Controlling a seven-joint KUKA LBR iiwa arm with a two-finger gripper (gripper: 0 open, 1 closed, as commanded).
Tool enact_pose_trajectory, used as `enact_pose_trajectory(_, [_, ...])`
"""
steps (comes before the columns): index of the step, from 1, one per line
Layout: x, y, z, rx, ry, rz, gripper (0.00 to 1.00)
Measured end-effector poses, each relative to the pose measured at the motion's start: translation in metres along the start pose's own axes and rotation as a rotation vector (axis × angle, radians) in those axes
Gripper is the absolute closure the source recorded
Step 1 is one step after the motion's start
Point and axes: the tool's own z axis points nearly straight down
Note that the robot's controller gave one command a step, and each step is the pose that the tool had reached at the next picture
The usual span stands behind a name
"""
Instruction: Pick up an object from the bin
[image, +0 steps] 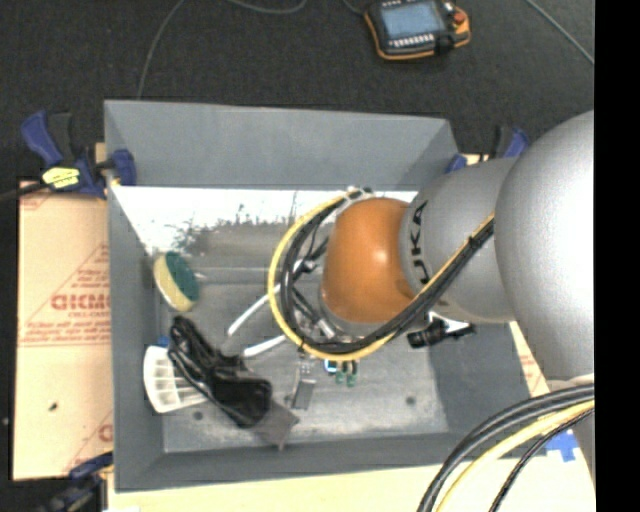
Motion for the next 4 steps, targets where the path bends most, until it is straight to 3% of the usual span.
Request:
enact_pose_trajectory(1, [-0.032, 0.001, -0.091, -0.004, -0.007, 0.106, 0.00])
enact_pose_trajectory(2, [-0.023, 0.010, 0.003, -0.001, -0.004, -0.274, 0.00])
enact_pose_trajectory(4, [-0.038, 0.003, -0.050, -0.006, -0.027, -0.149, 0.00])
